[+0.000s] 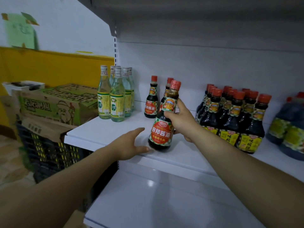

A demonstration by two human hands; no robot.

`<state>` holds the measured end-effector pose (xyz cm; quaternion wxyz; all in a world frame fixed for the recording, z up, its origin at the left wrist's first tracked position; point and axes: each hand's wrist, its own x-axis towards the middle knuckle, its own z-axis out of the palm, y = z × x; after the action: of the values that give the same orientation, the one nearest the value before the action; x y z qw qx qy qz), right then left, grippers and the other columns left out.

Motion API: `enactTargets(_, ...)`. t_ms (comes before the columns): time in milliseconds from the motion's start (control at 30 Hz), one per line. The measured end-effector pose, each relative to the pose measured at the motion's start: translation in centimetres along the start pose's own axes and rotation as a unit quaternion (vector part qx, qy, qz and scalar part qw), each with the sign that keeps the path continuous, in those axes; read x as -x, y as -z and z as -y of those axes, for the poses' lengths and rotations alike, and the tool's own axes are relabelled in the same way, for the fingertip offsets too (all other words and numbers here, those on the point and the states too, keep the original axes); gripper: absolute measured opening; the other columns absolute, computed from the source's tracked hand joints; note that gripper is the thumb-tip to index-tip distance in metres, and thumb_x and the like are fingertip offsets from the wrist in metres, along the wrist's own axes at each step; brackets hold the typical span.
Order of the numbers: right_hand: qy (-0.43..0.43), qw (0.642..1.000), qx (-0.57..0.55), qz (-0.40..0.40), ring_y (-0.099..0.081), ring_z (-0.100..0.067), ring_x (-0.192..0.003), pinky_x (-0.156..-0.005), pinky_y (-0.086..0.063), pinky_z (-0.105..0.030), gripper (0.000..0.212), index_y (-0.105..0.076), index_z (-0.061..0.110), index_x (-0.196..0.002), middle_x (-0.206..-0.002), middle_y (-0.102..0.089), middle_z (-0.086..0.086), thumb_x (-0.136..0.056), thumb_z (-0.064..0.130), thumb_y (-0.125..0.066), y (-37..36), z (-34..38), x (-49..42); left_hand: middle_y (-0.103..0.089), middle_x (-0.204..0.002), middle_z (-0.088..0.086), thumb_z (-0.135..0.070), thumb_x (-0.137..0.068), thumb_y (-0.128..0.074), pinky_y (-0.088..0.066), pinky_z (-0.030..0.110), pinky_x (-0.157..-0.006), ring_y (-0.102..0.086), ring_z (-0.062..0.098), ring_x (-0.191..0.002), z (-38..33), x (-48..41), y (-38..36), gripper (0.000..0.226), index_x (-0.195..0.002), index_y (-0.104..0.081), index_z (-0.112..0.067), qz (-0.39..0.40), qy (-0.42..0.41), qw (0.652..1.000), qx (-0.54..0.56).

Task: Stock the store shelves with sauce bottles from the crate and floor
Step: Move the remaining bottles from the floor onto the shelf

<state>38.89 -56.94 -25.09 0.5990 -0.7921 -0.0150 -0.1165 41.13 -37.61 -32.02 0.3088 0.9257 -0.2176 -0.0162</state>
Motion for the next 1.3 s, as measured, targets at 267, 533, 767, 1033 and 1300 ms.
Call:
enactTargets(267, 0.017, 1.0, 0.007, -0.021, -0.059, -0.02, -0.107, -0.086, -0.047, -0.037, 0.061, -0.036, 0.04, -0.14, -0.117, -0.062, 0.002, -0.093, 0.009, -0.058, 0.5, -2.0, -2.9, -0.021, -0.158, -0.001, -0.073, -0.085, -0.034, -0.015, 0.053, -0.116, -0.019, 0.021, -0.145, 3.3, -4.0, 0.6, 0.074, -0.147, -0.029, -0.032, 0.051, 0.074, 0.975, -0.202)
enactTargets(533, 0.045, 0.998, 0.041, -0.012, -0.057, -0.018, -0.118, -0.103, -0.045, -0.048, 0.05, -0.044, 0.036, -0.136, -0.129, -0.061, 0.008, -0.092, 0.017, -0.061, -1.4, -4.1, -6.8, -0.006, -0.161, -0.006, -0.08, -0.081, -0.026, 0.002, 0.061, -0.113, 0.0, 0.019, -0.148, 4.4, -5.4, 0.2, 0.078, -0.148, -0.018, -0.04, 0.063, 0.072, 0.965, -0.243)
enactTargets(767, 0.061, 0.996, 0.056, -0.017, -0.054, -0.018, -0.122, -0.105, -0.044, -0.043, 0.053, -0.04, 0.032, -0.141, -0.137, -0.056, 0.006, -0.093, 0.023, -0.061, -2.4, -5.3, -9.5, -0.007, -0.161, -0.007, -0.079, -0.081, -0.028, 0.001, 0.058, -0.115, -0.001, 0.018, -0.148, 4.7, -5.3, 0.1, 0.078, -0.148, -0.019, -0.039, 0.054, 0.061, 0.971, -0.224)
enactTargets(1033, 0.054, 0.991, 0.114, -0.04, -0.052, -0.019, -0.119, -0.098, -0.042, -0.035, 0.05, -0.039, 0.025, -0.142, -0.136, -0.054, 0.001, -0.096, 0.028, -0.057, -5.3, -4.8, -12.8, -0.009, -0.16, -0.007, -0.079, -0.081, -0.03, 0.001, 0.057, -0.115, -0.002, 0.017, -0.148, 4.9, -5.4, 0.1, 0.077, -0.147, -0.021, -0.04, 0.045, 0.056, 0.974, -0.215)
enactTargets(1300, 0.05, 0.982, 0.168, -0.078, -0.049, -0.031, -0.124, -0.099, -0.041, -0.038, 0.049, -0.037, 0.019, -0.142, -0.14, -0.043, -0.011, -0.097, 0.029, -0.054, -7.2, -5.0, -16.4, -0.011, -0.16, -0.008, -0.079, -0.08, -0.033, 0.001, 0.056, -0.116, -0.003, 0.015, -0.148, 5.1, -5.5, 0.1, 0.077, -0.146, -0.024, -0.041, 0.041, 0.057, 0.977, -0.2)
